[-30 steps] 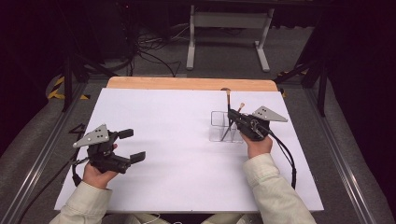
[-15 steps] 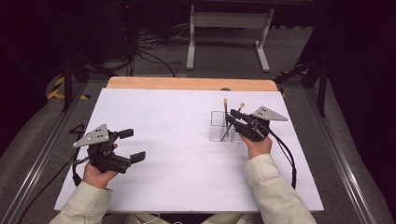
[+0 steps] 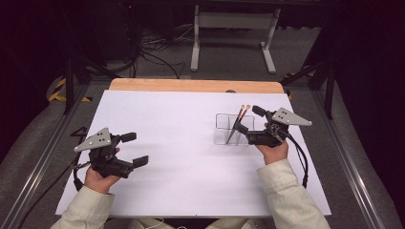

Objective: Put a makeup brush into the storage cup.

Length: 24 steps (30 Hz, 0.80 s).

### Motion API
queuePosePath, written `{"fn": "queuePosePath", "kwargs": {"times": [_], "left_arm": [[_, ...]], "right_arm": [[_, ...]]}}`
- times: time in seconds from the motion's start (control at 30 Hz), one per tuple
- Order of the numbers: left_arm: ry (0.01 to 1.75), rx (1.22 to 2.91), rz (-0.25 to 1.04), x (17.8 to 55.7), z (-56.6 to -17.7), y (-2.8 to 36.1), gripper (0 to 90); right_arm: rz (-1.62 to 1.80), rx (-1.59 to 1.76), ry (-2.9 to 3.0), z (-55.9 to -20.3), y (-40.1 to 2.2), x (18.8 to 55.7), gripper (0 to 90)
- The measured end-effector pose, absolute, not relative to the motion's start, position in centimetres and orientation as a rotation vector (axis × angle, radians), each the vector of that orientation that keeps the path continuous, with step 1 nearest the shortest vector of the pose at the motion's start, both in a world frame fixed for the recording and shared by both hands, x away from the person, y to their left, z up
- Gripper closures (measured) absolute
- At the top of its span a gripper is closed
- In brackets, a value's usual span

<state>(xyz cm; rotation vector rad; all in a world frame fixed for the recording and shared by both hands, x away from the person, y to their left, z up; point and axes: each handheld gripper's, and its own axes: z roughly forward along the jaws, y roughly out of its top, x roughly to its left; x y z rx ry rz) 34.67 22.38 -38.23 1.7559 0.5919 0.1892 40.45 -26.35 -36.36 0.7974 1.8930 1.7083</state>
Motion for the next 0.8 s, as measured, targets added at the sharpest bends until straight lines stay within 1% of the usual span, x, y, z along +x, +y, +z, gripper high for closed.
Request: {"fn": "queuePosePath", "kwargs": {"times": [0.33,0.8], "left_arm": [[0.582,1.728,0.209,33.5,-38.3,23.2,0.5],[0.577,1.71,0.228,32.6,-39.1,24.2,0.5]], "right_arm": [[1.666,0.749,1.955,-34.9,-27.3,38.2,1.4],[1.598,0.768,1.994,-35.4,-29.9,35.7,0.5]]}}
